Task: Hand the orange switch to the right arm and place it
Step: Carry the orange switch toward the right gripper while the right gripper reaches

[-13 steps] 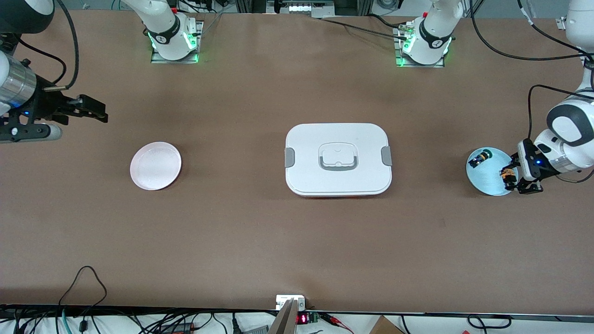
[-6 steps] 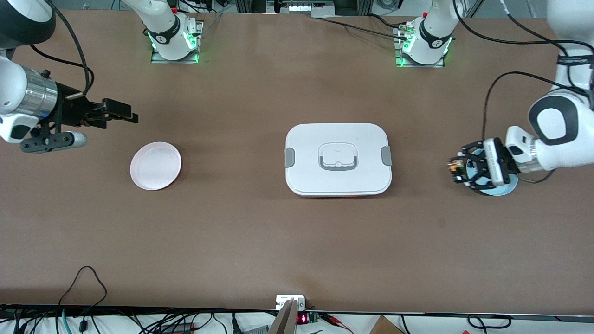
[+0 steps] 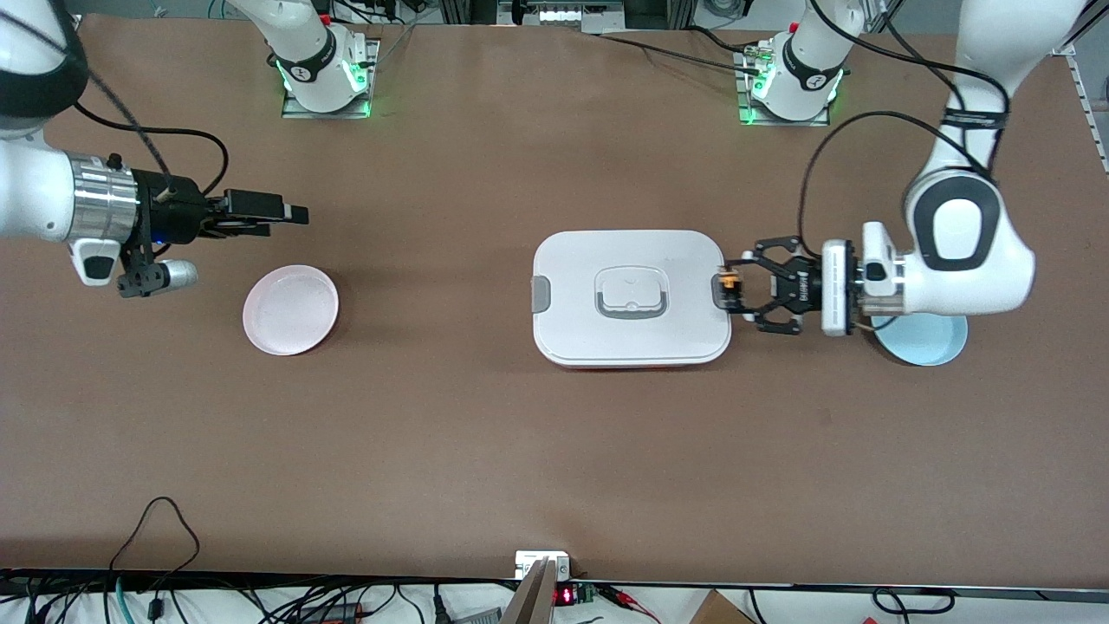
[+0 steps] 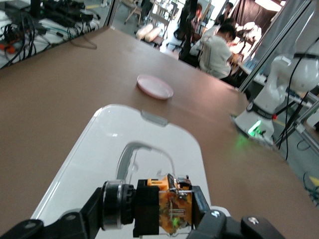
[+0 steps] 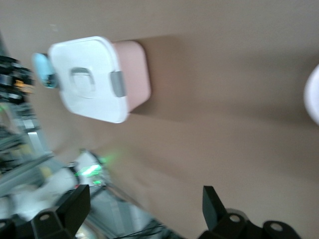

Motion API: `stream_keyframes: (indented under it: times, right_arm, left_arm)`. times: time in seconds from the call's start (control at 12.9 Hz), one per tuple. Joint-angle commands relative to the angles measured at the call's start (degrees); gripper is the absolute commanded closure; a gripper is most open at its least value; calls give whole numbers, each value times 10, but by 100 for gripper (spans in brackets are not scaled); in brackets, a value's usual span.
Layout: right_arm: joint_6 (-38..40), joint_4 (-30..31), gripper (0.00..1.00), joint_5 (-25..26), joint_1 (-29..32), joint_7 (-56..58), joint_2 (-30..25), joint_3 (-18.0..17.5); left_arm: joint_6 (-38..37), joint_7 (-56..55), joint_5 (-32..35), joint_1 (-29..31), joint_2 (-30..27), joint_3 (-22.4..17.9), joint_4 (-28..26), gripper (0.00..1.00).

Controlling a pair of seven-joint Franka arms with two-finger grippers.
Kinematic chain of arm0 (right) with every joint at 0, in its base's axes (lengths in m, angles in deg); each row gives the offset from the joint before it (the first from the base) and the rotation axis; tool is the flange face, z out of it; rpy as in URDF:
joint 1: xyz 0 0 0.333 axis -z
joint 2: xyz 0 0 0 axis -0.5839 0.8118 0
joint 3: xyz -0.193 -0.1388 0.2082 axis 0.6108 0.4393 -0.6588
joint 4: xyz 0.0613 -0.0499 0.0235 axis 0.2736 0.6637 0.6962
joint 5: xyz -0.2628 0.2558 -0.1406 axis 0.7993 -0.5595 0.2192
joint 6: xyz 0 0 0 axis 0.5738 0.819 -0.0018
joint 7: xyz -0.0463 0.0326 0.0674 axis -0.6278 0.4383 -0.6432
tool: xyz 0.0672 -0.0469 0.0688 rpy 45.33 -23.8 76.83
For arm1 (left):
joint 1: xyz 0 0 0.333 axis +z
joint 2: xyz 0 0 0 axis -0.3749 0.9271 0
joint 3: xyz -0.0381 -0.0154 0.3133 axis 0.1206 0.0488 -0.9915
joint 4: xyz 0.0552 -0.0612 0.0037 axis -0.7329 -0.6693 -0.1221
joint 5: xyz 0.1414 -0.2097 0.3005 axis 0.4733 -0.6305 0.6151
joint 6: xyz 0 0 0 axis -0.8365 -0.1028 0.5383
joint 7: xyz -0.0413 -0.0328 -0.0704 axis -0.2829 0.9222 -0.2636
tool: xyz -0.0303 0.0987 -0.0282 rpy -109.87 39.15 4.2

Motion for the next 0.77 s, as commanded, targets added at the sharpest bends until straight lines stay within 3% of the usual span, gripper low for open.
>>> stream_keyframes:
  times: [0.0,0.15,0.39,0.7]
  right_arm:
    - [5,59,0,-109,28,3,-2,-1]
    - [7,78,0,-186,31,-1,4,-1]
    - [6,118,0,-295,30,1,19,-1]
    - [-1,134,0,-356,25,-2,34,-2]
  left_arm:
    - [-1,-40,-124,-38,-8,31,-5,100]
    - [11,-49,-233,-79,-2,49,-5,100]
    - [79,-49,-332,-104,10,100,1,100]
    - [176,-61,-399,-163,38,117,57,100]
